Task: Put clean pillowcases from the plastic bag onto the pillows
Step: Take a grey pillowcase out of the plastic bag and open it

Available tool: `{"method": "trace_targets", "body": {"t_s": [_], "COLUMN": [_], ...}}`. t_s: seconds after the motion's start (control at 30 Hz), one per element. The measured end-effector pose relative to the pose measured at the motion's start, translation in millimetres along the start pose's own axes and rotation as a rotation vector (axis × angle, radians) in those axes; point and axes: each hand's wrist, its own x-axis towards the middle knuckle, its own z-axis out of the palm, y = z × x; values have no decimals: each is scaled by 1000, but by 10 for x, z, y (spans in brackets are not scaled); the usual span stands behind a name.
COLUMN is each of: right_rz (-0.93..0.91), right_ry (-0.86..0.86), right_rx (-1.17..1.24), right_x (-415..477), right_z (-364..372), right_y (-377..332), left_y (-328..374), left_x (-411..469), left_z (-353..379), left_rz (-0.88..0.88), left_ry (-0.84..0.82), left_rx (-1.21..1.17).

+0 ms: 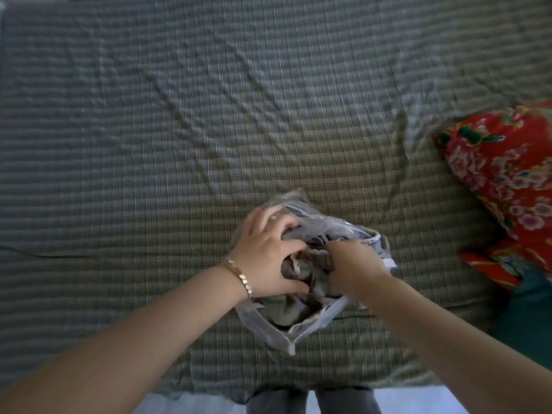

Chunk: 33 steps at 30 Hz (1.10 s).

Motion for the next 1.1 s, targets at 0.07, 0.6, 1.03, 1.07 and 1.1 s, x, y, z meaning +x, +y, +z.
{"method": "trace_targets", "body": {"t_s": [0.07,0.6,1.03,1.07,1.1], "right_rz": [-89,-519,-68,-85,-100], "right_ry": [96,789,-121,13,90], "right_rx": [158,586,443,397,297], "right_x": [-71,-787,-158,-25,95], "right_z": [-100,-628,202,228,251], "right_y": [3,184,324,258,202], "left_y": [-44,-591,-972,-974,-979], "left_x": [76,366,-319,-359,-385], "left_z": [3,58,393,444,498], "left_rz": [78,-374,-427,-434,-439], "left_ry": [-10,54,-113,-141,-170], "left_rx": [-107,-184,-21,15,50]}}
